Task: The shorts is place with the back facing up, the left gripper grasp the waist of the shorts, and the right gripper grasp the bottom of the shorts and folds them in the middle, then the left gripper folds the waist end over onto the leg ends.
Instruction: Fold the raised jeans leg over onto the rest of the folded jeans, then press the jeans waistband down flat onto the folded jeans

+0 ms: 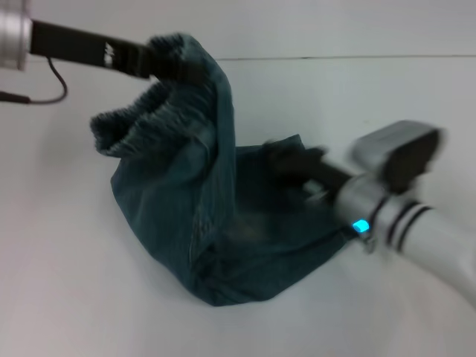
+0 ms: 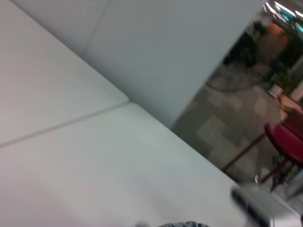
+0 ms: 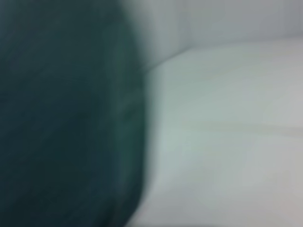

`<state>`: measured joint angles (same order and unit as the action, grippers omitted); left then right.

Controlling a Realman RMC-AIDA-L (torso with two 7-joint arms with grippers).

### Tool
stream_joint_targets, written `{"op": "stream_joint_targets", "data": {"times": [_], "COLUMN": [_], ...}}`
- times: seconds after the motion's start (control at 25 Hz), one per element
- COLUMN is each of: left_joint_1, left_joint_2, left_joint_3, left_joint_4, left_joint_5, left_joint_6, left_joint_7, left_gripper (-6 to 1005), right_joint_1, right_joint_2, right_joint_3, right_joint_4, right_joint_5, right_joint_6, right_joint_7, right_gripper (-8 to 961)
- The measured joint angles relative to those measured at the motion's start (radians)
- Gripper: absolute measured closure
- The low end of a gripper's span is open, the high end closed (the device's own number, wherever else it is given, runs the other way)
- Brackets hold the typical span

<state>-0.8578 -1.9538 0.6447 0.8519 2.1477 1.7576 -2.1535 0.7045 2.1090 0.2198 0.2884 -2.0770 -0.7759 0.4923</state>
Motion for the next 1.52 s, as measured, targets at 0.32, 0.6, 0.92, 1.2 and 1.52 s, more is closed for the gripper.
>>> {"op": "stream_joint_targets", "data": {"times": [0.32,0.6,0.92,1.2,1.52], "left_joint_1": [-0.025,-0.055,-0.096,-0.097,-0.069], "left_joint_2": [-0.047,-0.123,-0.203,-0.208,-0.160], "left_joint_3": [0.161,0.349,0.521,0.537,0.416], "left_joint_4": [-0.060,-0.096,-0.186,-0.177,-0.087], "left_joint_5": [0.000,0.000,0.003,-0.007,-0.007], "left_joint_6": [-0.057,-0.214,-0.452,-0.478,-0.225], "left_joint_7": [0.038,0.054,0.051,0.050,0.058], "left_gripper": [888,843,725,571,342], "right_joint_1": [-0.098,-0.106,-0.102,-0.106,-0.111], "right_joint_2": [-0.010,-0.015,-0.015,-0.014,-0.014], "right_joint_3": [0.249,0.265,0.259,0.256,0.250], "right_joint_4": [-0.129,-0.175,-0.192,-0.189,-0.187], "right_joint_5": [0.080,0.230,0.233,0.228,0.226], "right_joint_6": [-0.295,-0.411,-0.405,-0.377,-0.356], "right_joint_7": [0.068,0.101,0.125,0.126,0.126], "right_gripper": [946,945,945,945,946]}}
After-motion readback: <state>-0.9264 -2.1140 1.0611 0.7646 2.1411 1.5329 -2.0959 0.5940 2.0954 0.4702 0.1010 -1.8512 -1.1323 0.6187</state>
